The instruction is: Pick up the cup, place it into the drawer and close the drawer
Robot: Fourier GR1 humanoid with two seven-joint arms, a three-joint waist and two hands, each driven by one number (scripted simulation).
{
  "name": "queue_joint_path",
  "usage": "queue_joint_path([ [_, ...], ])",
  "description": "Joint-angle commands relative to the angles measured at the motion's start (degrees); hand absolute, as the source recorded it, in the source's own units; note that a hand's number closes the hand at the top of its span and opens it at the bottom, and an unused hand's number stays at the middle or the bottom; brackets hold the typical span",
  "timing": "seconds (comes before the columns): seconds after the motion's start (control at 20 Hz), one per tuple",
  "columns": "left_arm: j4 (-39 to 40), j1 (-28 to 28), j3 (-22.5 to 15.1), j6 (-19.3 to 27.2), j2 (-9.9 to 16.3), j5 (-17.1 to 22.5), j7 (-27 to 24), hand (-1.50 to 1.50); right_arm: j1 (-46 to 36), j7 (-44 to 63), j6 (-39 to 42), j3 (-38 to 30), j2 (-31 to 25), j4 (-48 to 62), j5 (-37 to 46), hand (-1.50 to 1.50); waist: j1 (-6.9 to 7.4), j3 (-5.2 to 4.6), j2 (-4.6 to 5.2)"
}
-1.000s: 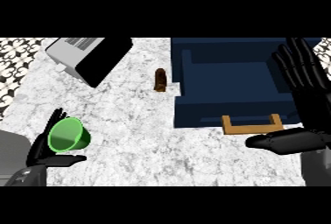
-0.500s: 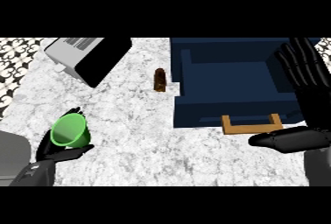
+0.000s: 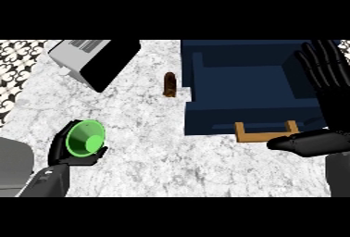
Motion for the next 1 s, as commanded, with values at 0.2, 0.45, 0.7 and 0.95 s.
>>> queue_joint_path([
  [0.2, -1.03, -1.97, 6.01, 7.53, -5.70, 4.95, -9.09, 1.50, -1.19, 0.27, 0.29, -1.18, -0.68, 1.24, -0.94, -1.50, 0.71, 0.14, -0.35],
  [0.45, -5.45, -7.12, 4.07, -1.38, -7.25, 5.64, -6.16, 1.50, 1.05, 1.27, 0.26, -0.87, -0.75, -1.29, -0.71, -1.50, 0.57, 0.20, -0.75],
  [0.7, -11.44, -10.90, -0.83, -1.02, -8.74, 3.60, 0.97, 1.50, 2.21, 0.01, 0.27, -0.97, -0.76, -0.27, 0.44, -1.50, 1.76, 0.35, -1.03],
  [0.95, -19.41, -16.90, -3.39, 2.64, -12.38, 4.34, 11.20, 1.50, 0.00, 2.99, -2.61, 0.37, 0.46, -1.70, 2.20, -1.50, 2.22, 0.36, -1.23],
])
